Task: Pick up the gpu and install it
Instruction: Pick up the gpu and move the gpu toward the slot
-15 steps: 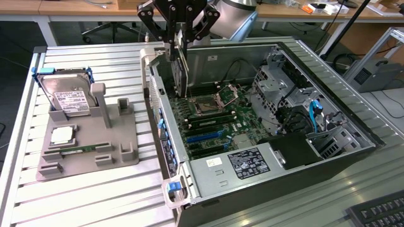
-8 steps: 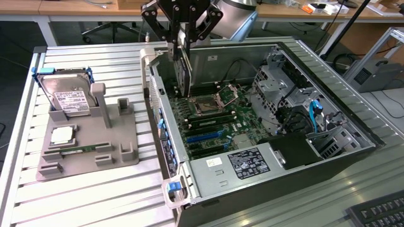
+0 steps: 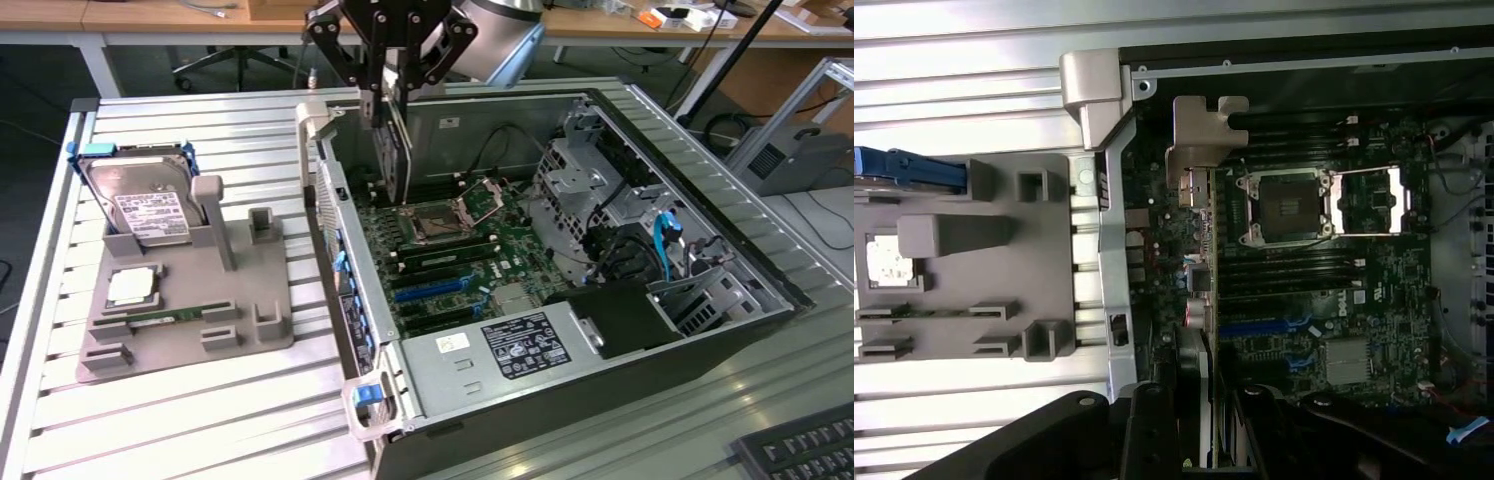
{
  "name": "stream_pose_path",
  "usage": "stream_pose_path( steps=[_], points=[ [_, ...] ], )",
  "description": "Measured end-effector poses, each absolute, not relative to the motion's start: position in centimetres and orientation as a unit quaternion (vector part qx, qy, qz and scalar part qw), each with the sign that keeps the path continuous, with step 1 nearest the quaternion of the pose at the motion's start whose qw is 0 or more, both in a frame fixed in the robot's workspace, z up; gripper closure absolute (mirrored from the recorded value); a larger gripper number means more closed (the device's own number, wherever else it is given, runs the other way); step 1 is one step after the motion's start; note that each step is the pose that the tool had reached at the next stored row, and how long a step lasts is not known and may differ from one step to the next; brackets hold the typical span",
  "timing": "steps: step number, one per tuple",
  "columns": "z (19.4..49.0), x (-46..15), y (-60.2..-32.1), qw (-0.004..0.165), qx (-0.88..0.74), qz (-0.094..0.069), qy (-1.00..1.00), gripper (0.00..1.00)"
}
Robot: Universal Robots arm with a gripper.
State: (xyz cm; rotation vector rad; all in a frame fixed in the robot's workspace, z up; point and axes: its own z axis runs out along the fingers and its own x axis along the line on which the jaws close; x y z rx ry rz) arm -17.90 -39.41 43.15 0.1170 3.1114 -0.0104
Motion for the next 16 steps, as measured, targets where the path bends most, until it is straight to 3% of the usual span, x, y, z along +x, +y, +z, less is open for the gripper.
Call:
stream_pose_path(
  steps=[16],
  points=[
    [43.1, -16.7, -39.4, 0.014, 0.038, -0.003, 0.999, 0.73]
  ],
)
